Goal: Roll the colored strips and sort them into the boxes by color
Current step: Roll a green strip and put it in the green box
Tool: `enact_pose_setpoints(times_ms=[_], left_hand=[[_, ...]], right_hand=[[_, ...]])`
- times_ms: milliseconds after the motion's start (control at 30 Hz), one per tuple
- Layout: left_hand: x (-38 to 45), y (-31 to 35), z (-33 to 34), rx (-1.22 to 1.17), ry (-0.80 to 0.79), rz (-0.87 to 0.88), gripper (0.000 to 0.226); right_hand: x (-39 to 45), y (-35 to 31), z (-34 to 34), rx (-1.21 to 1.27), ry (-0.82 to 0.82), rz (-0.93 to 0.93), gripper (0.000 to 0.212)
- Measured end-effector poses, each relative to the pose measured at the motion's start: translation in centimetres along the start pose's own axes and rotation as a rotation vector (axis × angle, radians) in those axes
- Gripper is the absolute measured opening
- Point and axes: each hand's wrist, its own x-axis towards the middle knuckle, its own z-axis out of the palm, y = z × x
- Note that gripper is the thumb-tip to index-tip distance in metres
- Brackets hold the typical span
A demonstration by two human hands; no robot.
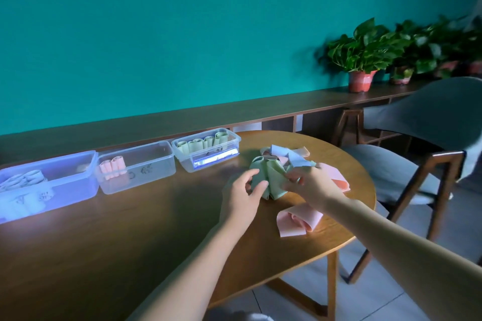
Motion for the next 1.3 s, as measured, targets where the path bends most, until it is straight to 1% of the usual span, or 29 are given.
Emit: enact_pose_setpoints(times_ms=[133, 267, 367, 467, 567, 767, 800, 867, 900, 967, 1100, 1167, 1300], left_hand=[[0.4, 0.6, 0.6, 0.019, -0.060, 0.073, 0.036], [1.9, 1.9, -0.2, 0.043, -0.125, 0.149, 0.040], [3.8, 4.1, -1.8, 0.008, -0.160, 0.160, 0.039], [5.2, 6.9, -4.0, 0.011, -0.162, 0.250, 0.037], [6.2, 9.5, -6.7, 0.030, -0.182, 0.320, 0.029], [7.3, 13.1, -12.2, 0.116, -0.230, 0.263, 0.030], [7.2, 13.6, -13.1, 0.123, -0.226, 0.246, 0.027], [6.7, 14.4, -15.2, 0.114, -0.190, 0.214, 0.011], [6.5, 14.8, -16.2, 0.109, -0.161, 0.213, 0.008], [6.1, 15.3, -18.1, 0.086, -0.111, 0.214, 0.012], [4.9, 16.5, -21.9, -0.021, -0.065, 0.183, 0.009], [3.9, 17.1, -23.9, -0.022, -0.052, 0.157, 0.008], [2.2, 18.0, -26.9, -0.042, -0.051, 0.080, 0.013]], right_hand=[[-0.1, 0.3, 0.0, 0.110, -0.012, 0.004, 0.018], [0.5, -0.4, -2.3, 0.179, 0.043, -0.092, 0.011], [1.6, -1.8, -4.6, 0.253, 0.068, -0.187, 0.011], [2.7, -3.7, -6.7, 0.367, 0.064, -0.223, 0.009], [3.6, -6.0, -8.7, 0.433, 0.060, -0.265, 0.010], [3.9, -10.6, -11.3, 0.491, 0.050, -0.357, 0.009], [3.9, -11.4, -11.6, 0.499, 0.051, -0.369, 0.008], [3.6, -13.1, -12.2, 0.496, 0.053, -0.393, 0.007], [3.5, -13.9, -12.4, 0.490, 0.058, -0.403, 0.007], [3.0, -15.5, -12.8, 0.486, 0.071, -0.427, 0.006], [2.1, -18.4, -13.0, 0.501, 0.071, -0.466, 0.008], [1.5, -19.8, -12.9, 0.551, 0.050, -0.479, 0.008], [0.6, -22.2, -12.4, 0.698, -0.025, -0.483, 0.010]])
